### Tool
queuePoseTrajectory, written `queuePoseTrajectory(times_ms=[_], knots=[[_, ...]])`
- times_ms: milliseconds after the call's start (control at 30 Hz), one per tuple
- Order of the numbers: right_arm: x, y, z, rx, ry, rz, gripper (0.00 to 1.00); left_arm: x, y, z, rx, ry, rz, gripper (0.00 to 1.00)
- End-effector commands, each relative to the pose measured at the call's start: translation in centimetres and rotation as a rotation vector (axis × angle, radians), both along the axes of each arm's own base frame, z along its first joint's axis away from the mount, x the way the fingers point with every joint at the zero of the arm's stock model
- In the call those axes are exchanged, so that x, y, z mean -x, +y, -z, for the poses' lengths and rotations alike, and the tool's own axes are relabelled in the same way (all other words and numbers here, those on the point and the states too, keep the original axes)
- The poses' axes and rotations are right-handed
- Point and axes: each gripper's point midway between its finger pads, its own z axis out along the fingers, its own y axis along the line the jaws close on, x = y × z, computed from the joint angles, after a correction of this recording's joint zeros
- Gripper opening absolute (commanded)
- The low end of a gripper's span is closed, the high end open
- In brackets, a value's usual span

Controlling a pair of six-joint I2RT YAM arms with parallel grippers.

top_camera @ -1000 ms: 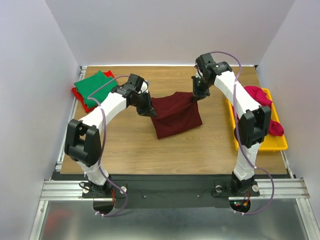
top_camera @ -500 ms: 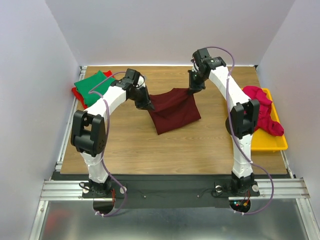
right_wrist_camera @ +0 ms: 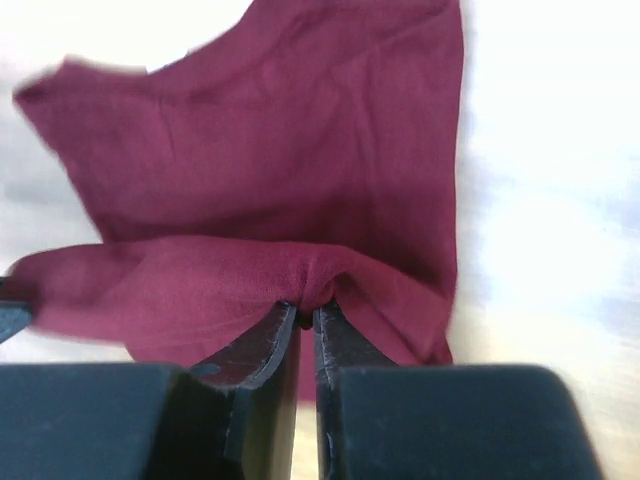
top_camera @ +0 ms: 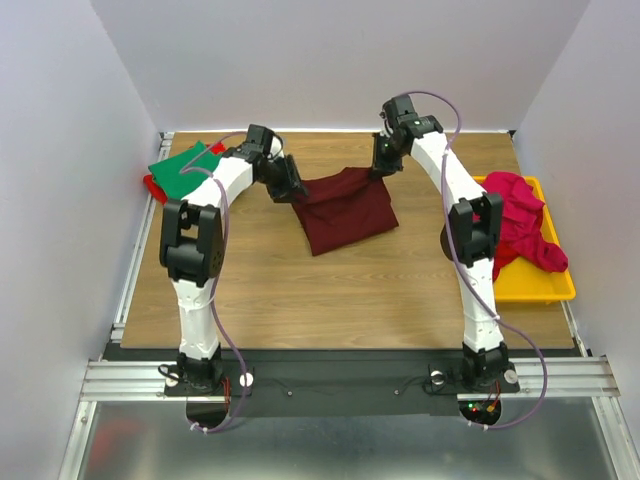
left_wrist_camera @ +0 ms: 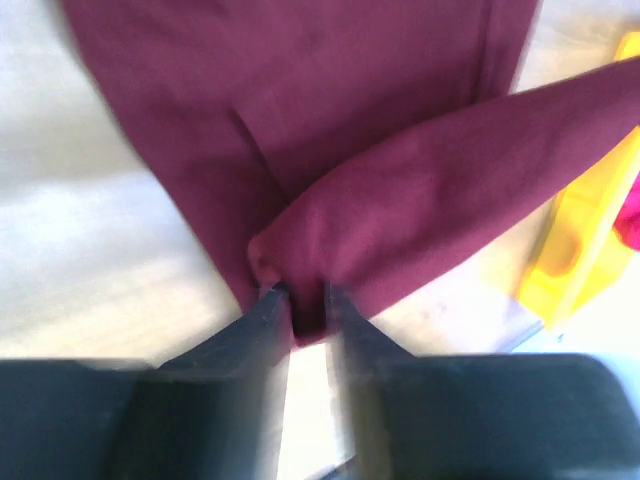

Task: Fold and stack the t-shirts
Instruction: Fold the tshirt

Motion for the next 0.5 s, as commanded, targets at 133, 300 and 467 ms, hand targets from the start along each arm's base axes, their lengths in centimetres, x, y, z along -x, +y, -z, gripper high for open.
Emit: queuePoseTrajectory(times_ms=[133,300,467], knots=[[-10.5,-0.2,-6.3,-0.226,-0.349,0.16,0.65,-12.6,1.9,-11.4,0.071,-0.382,-0.246,0.99],[-9.8,-1.6,-9.2,-0.17,-0.438,0.159,0.78,-11.9,1.8,-11.5,0.069,-0.373,-0.226,0.99],[-6.4,-1.9,-6.3,-0.125,-0.355,0.074,0.76,-8.0,2.4,-5.3,0.027,-0.259,-0.197,0.99]])
